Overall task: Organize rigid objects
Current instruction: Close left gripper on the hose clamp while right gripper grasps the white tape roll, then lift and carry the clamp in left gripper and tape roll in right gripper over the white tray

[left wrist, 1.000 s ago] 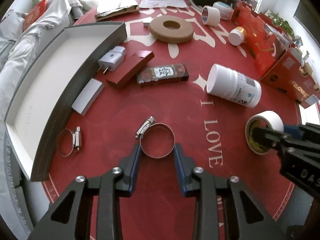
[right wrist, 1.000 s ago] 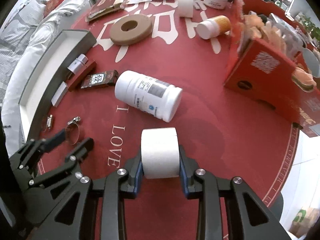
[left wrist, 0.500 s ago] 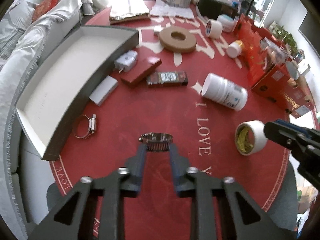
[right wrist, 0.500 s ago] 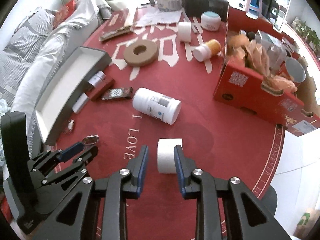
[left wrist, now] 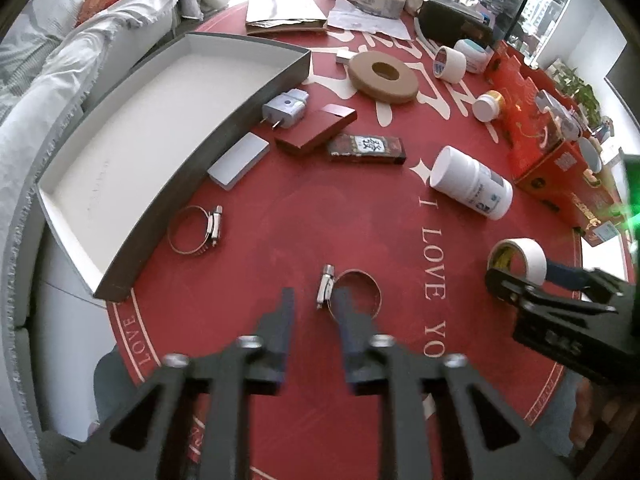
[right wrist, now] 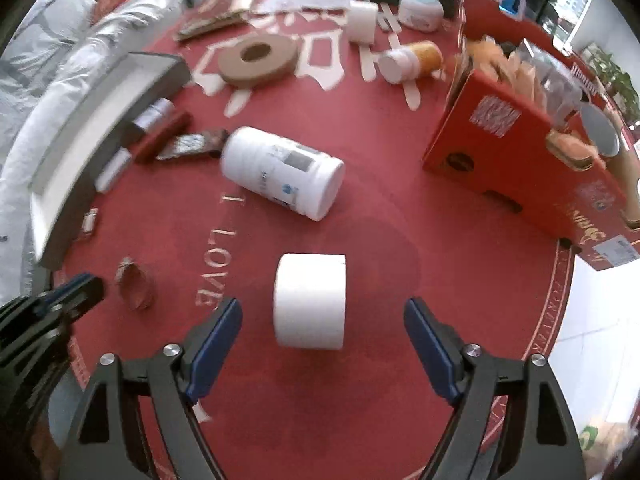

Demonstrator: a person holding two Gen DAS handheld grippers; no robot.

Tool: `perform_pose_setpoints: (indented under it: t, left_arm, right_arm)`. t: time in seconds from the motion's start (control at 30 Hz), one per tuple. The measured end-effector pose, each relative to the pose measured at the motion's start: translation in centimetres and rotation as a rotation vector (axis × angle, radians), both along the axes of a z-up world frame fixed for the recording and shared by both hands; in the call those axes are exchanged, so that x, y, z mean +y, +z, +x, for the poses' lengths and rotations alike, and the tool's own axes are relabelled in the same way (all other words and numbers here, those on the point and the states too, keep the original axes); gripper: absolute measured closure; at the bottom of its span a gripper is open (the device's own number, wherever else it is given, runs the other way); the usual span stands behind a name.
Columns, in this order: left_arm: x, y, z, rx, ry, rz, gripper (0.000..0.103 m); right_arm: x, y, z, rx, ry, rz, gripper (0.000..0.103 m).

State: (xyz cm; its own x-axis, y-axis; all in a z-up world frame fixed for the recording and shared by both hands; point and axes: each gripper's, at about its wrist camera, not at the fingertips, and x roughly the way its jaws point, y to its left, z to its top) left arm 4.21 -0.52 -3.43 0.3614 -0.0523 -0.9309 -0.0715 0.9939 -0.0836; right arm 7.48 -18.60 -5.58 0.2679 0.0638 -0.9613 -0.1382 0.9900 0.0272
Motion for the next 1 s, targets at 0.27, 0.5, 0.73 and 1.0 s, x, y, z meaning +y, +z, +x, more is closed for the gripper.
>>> perform_pose_setpoints:
  t: [0.27, 0.5, 0.73, 1.0]
  left_arm:
    - [-2.7, -2.1, 2.1, 0.022, -0.101, 0.089, 0.036]
    - [-3.4, -2.8, 2.0, 0.05, -0.108, 0.098, 0.059]
    - [-2.0, 1.0, 0.9, -0.017, -0.045, 0.018, 0.059]
    - [2.6, 12.5, 2.0, -0.227, 0.119, -0.037, 0.059]
  right_arm:
    - [-0.7, -1.0, 0.3, 0.038, -0.014, 0.009, 0.073]
    - [-1.8, 0.5, -0.5, 0.02, -0.023, 0.035, 0.073]
    - [-0.9, 4.6, -1.2, -0.045, -0.004, 0.089, 0.073]
    - [3.9, 13.7, 1.3, -0.194, 0.08, 0.204, 0.073]
